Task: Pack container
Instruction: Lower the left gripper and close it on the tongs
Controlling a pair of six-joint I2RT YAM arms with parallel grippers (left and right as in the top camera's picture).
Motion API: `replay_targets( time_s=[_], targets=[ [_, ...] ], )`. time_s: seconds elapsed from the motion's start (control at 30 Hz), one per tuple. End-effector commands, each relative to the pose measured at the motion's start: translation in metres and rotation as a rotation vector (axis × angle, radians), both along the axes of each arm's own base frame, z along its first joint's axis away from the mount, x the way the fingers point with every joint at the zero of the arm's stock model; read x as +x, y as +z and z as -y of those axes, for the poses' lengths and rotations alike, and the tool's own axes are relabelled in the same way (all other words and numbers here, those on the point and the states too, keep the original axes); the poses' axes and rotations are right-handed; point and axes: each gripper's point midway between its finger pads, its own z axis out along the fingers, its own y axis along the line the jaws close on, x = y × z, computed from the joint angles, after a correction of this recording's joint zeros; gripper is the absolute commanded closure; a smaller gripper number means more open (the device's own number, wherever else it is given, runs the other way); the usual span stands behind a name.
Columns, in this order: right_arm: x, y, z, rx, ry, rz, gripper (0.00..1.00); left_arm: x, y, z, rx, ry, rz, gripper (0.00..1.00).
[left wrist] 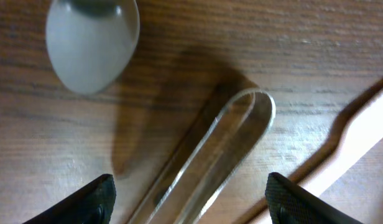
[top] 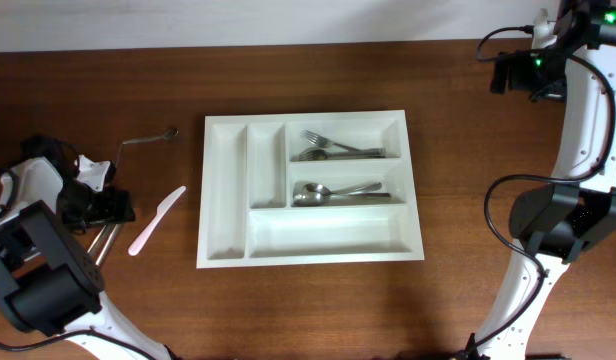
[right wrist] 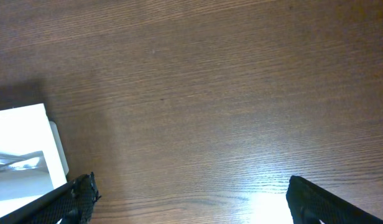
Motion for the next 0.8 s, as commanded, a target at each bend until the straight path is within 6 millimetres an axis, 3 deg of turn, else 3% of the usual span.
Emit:
replay_targets(
  time_s=[0.0,0.33,0.43,0.57,0.7,0.77],
  targets=[
    [0.000,0.013,0.000,0.002,-0.010,0.031,0.01,-0.003,-0.011,0.004,-0.019,0.017,-0.004,0.20],
    [0.000,0.013,0.000,0.002,-0.010,0.031,0.01,0.003,-0.014,0.012,-0.062,0.021,0.034,0.20],
    [0.000,0.013,0.000,0.002,-0.010,0.031,0.01,0.003,-0.014,0.010,-0.053,0.018,0.036,0.26],
    [0.000,0.013,0.000,0.002,-0.010,0.031,0.01,0.003,-0.015,0.002,-0.007,0.016,0.029,0.26],
    [0.000,0.013,0.000,0.002,-0.010,0.031,0.01,0.002,-0.015,-0.001,0.010,0.016,0.022,0.35],
    [0.000,0.013,0.000,0.002,-0.010,0.031,0.01,0.004,-0.015,-0.002,0.011,0.021,0.030,0.46]
  ],
)
